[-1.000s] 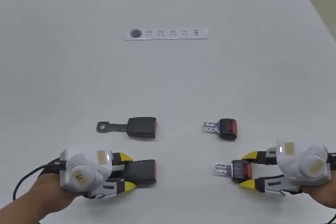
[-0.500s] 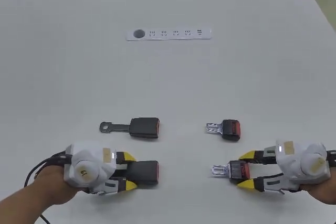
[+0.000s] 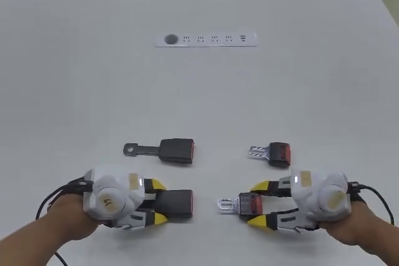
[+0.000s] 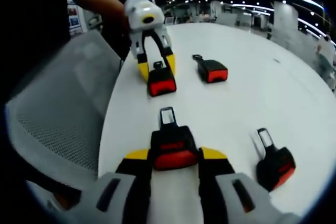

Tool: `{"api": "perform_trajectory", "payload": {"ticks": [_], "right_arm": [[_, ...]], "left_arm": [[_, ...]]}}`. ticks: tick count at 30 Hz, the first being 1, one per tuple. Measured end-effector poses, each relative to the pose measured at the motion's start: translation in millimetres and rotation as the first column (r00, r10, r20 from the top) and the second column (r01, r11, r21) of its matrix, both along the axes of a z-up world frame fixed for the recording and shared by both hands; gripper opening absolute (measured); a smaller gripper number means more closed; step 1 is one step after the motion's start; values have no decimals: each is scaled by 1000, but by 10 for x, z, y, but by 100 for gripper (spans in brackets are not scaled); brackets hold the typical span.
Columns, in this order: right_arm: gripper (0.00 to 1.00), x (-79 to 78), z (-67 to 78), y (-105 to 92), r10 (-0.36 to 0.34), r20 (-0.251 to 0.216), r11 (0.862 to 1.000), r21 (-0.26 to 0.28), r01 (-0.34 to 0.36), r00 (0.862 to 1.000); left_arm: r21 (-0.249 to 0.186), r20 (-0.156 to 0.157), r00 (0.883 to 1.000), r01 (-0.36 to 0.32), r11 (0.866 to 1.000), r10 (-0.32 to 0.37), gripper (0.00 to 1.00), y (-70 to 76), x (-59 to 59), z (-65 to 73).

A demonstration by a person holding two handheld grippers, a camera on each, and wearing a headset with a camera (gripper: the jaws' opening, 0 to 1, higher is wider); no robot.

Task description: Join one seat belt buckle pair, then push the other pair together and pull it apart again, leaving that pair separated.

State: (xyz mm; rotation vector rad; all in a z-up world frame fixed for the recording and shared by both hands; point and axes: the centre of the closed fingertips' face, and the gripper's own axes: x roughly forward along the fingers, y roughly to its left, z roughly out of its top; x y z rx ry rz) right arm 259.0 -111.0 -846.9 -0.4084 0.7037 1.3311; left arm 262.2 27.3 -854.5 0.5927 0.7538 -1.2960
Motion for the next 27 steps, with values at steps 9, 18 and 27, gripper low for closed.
{"api": "perform_trajectory", "payload": {"ticks": [9,18,27], "right_arm": [[34,18,-14,362,14,-3,1000,23,-13,1000],[34,41,-29,438,20,-10,1000,16,-20,1000],[34,37,-53,589,46,-2,999,-19,-47,999]], "left_arm": [[-5,-2,1000,-6,1000,5,33,26,7,-14],[-1,4,1000,16,1000,-16,32,30,0,-26],[4,8,1000,-6,1000,6,32,23,-31,-39]]}}
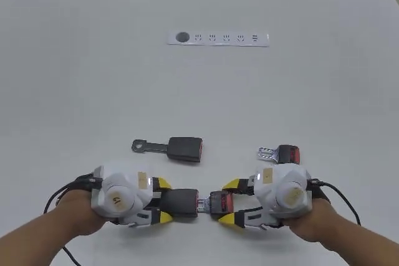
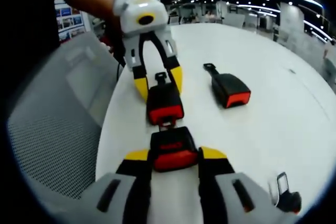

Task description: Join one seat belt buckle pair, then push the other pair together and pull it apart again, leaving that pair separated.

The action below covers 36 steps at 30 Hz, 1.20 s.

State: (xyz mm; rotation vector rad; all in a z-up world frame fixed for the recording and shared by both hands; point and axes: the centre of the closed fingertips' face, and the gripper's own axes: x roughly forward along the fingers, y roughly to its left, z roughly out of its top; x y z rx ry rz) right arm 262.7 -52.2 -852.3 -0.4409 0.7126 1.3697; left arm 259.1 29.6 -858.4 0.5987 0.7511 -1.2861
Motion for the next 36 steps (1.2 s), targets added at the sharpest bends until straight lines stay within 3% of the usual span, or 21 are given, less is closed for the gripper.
{"api": "perform_trajectory", "payload": {"ticks": [11,24,36], "right_arm": [[33,-23,-18,159,-46,-16,999,0,46,999],[34,-31,-11,139,-22,7,1000,-4,22,1000],[33,-43,-9,120,7,47,1000,9,-8,999]], "left_arm": [[23,-5,999,31,999,-31,32,18,-20,15],[17,-12,999,45,999,-45,32,44,21,4],[-56,-4,1000,6,998,-6,32,64,17,16]]}}
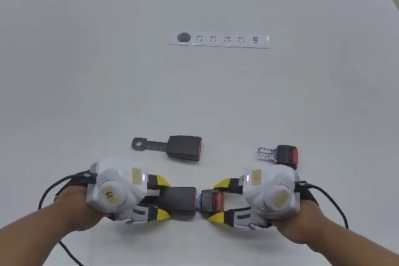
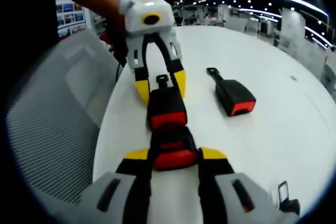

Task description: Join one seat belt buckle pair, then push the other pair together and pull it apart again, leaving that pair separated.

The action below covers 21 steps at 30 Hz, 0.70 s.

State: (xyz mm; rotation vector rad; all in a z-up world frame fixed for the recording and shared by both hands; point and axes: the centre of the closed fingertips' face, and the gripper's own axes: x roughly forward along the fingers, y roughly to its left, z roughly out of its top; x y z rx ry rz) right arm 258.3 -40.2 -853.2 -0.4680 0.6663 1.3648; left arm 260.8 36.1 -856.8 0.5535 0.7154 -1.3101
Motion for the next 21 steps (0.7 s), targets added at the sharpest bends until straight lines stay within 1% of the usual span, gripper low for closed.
{"api": "perform_trajectory", "payload": {"ticks": [3,7,9,10,12,15,17,19,21], "right_arm": [[33,1,1,0,-6,3,1000,9,6,1000],[33,-4,3,2,-24,10,999,31,24,1000],[33,-2,7,1,-50,-3,997,52,50,999],[33,-1,6,-2,-60,-7,996,61,61,998],[33,-6,0,4,-55,9,997,57,54,998],[33,-2,-2,5,-59,14,996,61,58,998],[33,-11,-2,7,-60,27,997,60,58,998],[33,-2,3,6,-84,15,994,69,83,996],[33,0,6,3,-84,24,994,70,83,996]], "left_arm": [[-19,-5,1000,-17,1000,17,32,2,2,2],[-31,-4,1000,-16,999,16,32,-15,-7,20],[-35,7,1000,-10,999,11,32,-15,-5,21],[-37,4,1000,-14,999,14,32,-12,-4,21],[-42,3,1000,-17,999,17,32,-9,-7,21],[-48,1,1000,-11,999,11,31,-2,-4,17],[-51,-2,1000,-8,999,8,31,-3,-4,19],[-55,-10,1000,-19,998,18,31,-2,1,22],[-63,-9,1000,-24,998,24,31,5,-4,22]]}}
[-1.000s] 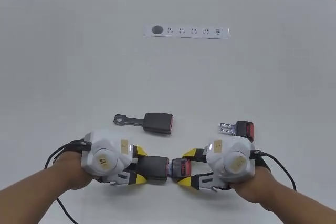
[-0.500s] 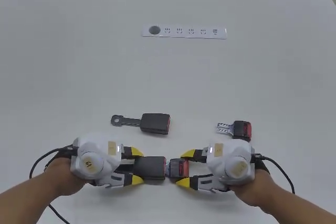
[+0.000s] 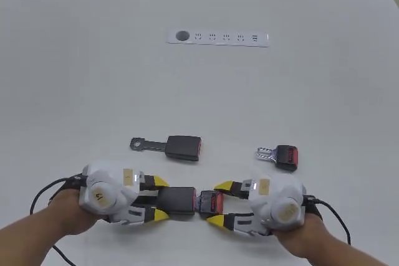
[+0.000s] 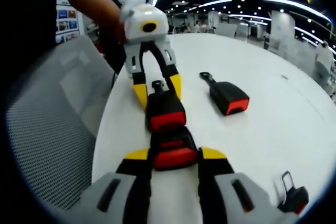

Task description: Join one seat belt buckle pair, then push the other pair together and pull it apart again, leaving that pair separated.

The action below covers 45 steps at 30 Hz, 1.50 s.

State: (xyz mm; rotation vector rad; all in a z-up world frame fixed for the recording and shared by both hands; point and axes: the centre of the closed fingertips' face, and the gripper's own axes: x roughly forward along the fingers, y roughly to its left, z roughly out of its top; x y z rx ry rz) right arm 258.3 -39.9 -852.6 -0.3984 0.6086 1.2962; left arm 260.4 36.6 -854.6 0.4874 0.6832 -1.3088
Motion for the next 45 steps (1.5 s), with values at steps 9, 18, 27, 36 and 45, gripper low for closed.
{"api": "perform_trajectory", "payload": {"ticks": [9,18,27,36,45], "right_arm": [[33,4,0,-4,-37,-15,999,16,38,999],[33,-6,2,-4,-45,4,999,12,45,999],[33,-11,0,-3,-36,-5,999,14,36,999],[34,-17,-6,13,-8,7,1000,-3,8,1000],[44,15,-16,-25,33,69,994,-104,-26,997]], "left_arm": [[-8,-6,1000,8,1000,-8,31,0,5,17],[-17,-11,1000,-1,1000,1,31,-15,9,37],[-2,-4,999,32,999,-32,31,-5,5,24],[13,-19,998,54,998,-54,31,-4,3,13],[59,-9,998,55,997,-55,33,-37,1,-5]]}}
